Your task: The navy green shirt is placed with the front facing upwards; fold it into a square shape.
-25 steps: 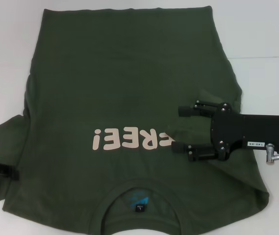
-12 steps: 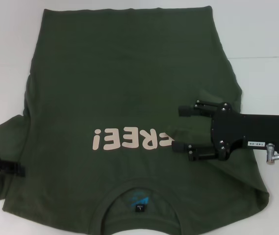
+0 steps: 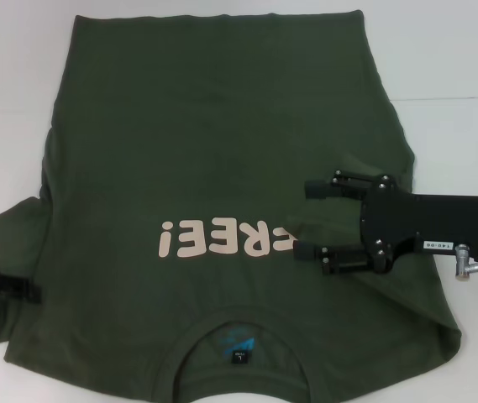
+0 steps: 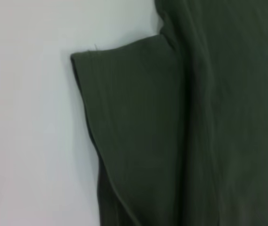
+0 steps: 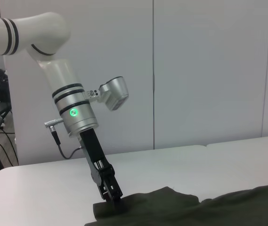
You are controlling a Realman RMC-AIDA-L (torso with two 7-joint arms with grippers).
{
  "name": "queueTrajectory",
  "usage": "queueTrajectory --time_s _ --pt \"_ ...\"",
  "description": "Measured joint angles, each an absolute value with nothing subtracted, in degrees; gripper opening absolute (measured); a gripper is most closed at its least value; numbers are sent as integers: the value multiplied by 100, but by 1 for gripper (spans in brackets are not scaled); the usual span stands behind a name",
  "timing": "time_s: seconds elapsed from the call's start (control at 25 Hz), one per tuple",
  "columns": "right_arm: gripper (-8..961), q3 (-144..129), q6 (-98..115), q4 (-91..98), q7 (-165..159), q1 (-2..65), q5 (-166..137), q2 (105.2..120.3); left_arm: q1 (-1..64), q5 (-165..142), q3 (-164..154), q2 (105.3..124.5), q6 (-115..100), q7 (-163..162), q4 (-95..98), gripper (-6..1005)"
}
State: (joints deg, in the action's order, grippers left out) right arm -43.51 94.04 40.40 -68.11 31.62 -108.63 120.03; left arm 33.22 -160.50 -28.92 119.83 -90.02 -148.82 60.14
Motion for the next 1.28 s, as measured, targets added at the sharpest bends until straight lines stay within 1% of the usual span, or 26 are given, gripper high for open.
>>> queueTrajectory --time_s 0.04,0.28,0.72,1.12,1.28 --pt "911 -4350 9404 4041 -6811 3167 -10863 12001 3322 -16051 -2889 11980 -8986 -14911 6014 860" --pt "912 -4351 9404 4043 -6811 3182 -10863 11997 3320 -16069 -2892 11973 -8892 -14953 6011 684" --pt "912 -4351 9404 4050 -6811 3182 -10863 11997 3318 -16075 -2965 11980 -8889 -14925 6013 449" --pt "912 -4351 9404 4052 -6811 3187 -10863 11997 3335 -16075 -3005 11985 -8885 -14890 6029 -2" --pt "910 -4348 9404 4051 -6811 3189 -10863 11997 3339 -16109 -3079 11989 -8871 -14845 6092 -2"
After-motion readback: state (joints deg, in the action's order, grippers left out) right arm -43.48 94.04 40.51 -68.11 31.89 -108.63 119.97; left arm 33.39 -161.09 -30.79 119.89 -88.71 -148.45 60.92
